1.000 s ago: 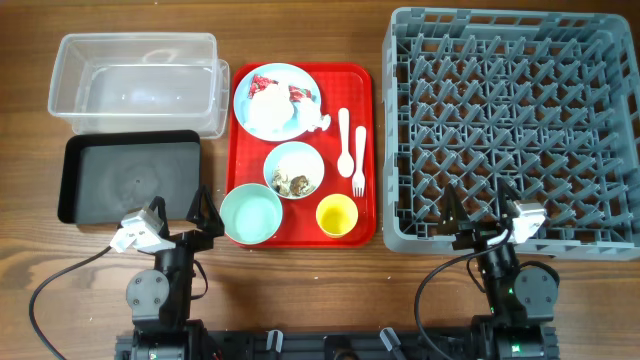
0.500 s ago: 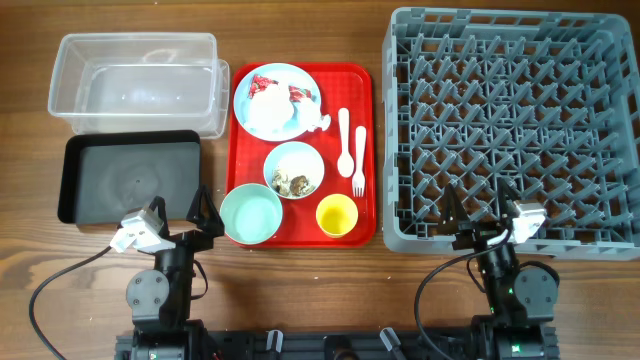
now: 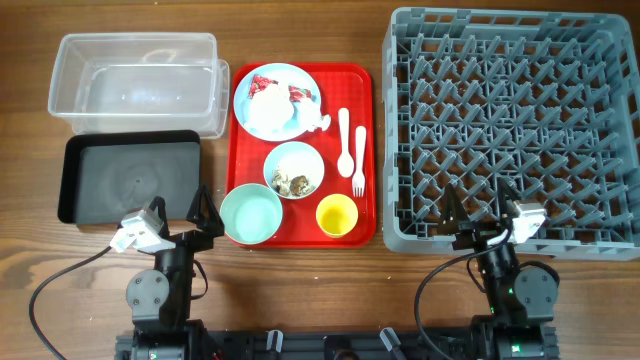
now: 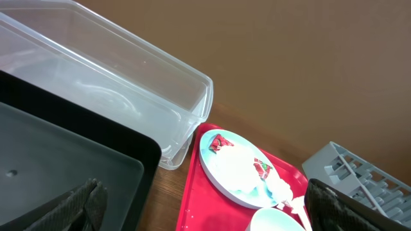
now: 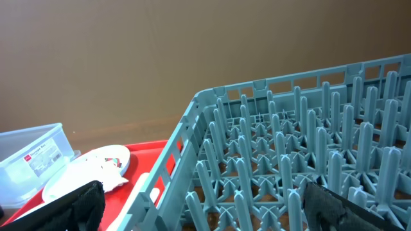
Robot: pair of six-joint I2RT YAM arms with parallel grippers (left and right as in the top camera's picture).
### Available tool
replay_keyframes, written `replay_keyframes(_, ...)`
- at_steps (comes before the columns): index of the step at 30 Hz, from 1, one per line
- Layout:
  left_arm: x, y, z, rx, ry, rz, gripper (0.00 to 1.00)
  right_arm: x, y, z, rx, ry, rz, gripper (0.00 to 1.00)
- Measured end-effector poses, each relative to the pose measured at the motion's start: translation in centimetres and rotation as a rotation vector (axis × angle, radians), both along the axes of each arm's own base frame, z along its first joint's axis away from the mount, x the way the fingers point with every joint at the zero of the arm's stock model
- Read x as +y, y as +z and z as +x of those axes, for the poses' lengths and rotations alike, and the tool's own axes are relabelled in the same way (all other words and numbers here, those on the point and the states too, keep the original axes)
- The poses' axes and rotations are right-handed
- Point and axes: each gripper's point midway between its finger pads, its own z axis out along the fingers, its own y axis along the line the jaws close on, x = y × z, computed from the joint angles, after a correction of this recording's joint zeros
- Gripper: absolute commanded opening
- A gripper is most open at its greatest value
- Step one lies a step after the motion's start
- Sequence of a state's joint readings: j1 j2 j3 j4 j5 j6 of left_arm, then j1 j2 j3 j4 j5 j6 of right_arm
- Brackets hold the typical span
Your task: Sort waste into correct bins and load items into the dishwasher rack
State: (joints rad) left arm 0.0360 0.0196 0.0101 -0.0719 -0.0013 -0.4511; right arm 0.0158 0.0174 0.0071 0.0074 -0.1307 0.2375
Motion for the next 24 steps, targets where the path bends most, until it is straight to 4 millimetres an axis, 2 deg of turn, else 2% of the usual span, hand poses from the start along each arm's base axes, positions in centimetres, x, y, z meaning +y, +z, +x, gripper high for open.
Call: replay_keyframes(24, 0.0, 0.0, 0.0, 0.0, 0.0, 0.0, 1.0, -0.01, 0.01, 0.0, 0.001, 0.0, 0.008, 1.0)
